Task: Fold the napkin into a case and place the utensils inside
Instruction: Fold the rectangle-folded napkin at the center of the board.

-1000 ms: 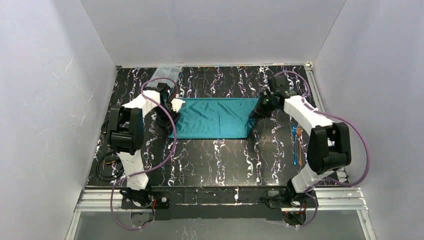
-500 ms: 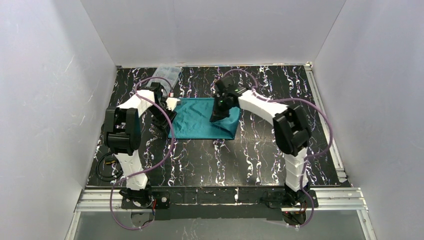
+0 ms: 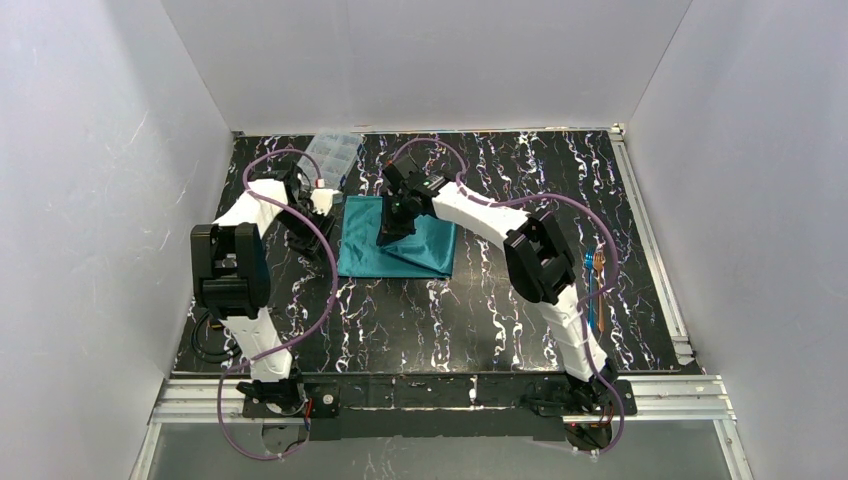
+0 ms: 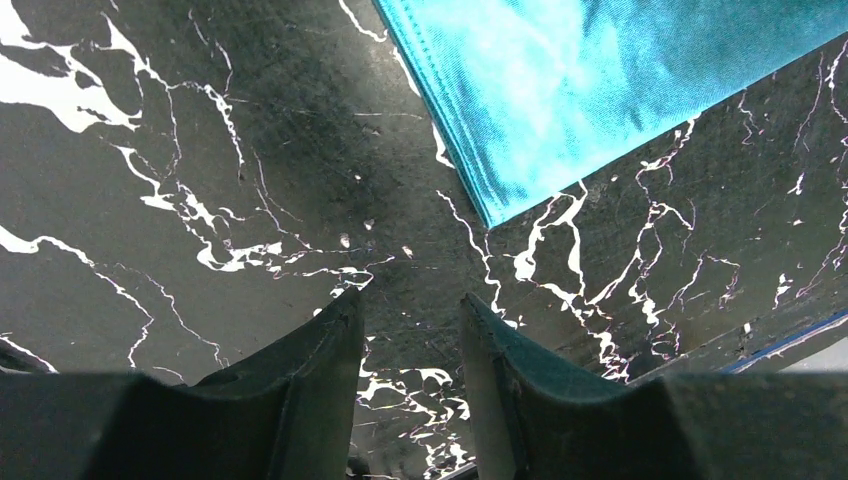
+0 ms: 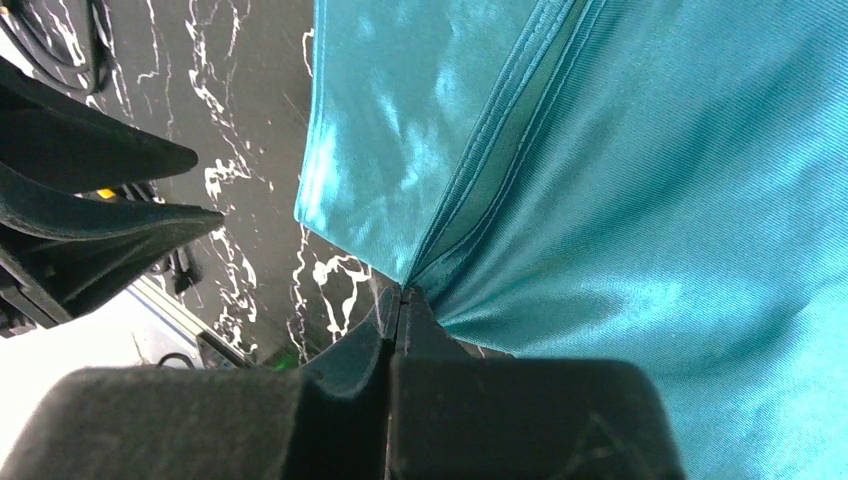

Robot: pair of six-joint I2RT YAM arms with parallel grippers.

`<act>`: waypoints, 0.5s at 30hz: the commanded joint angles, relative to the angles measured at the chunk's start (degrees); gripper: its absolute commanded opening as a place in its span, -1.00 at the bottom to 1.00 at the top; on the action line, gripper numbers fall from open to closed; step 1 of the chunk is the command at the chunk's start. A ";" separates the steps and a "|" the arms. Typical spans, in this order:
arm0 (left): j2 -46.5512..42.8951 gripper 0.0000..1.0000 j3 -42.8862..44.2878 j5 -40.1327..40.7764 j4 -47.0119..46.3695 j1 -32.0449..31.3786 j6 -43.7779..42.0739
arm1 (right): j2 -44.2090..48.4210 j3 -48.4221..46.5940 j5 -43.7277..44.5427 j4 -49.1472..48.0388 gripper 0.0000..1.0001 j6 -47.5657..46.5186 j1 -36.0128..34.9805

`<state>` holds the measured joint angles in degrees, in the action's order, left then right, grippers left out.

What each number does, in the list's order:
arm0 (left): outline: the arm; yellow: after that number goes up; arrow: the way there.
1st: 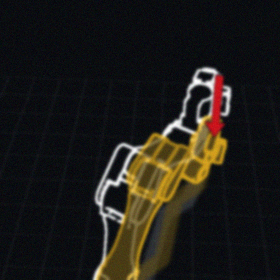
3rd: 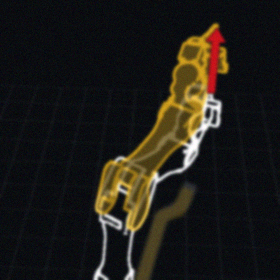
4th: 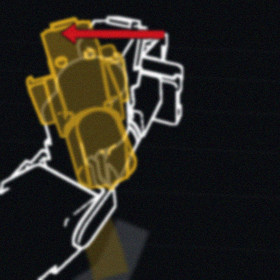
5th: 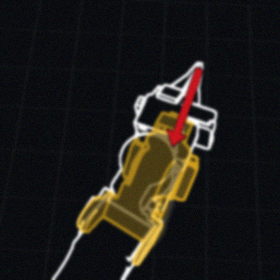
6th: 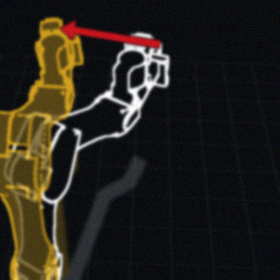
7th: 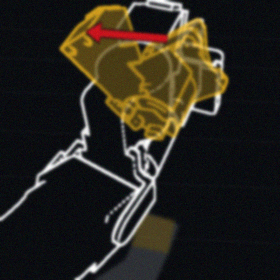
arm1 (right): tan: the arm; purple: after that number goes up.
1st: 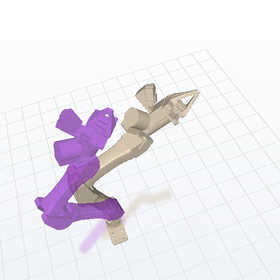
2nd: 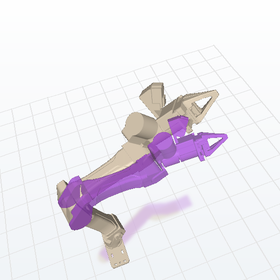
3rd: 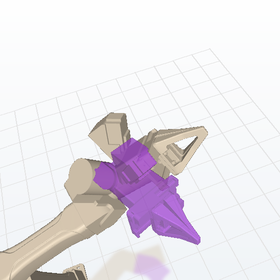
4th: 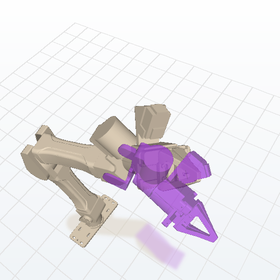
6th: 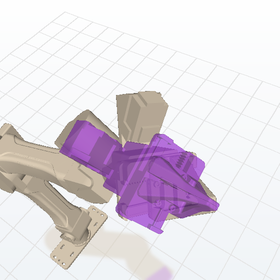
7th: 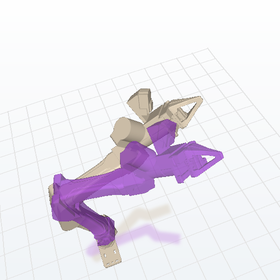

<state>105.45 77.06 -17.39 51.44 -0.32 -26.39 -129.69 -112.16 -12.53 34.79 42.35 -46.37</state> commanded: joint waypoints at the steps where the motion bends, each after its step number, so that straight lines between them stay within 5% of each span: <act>1: -2.43 -0.24 -1.14 -2.24 2.19 2.21 -0.33 | -2.38 -4.97 -2.08 -0.36 -0.97 2.01 -0.25; 15: -2.79 -0.25 -1.23 -2.36 2.48 2.79 -0.06 | -9.86 -12.93 -7.02 -6.05 -0.97 4.52 -3.00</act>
<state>105.45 76.38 -18.48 51.90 2.13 -26.37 -137.49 -120.88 -16.99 31.51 46.04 -48.10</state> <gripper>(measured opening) 0.377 0.031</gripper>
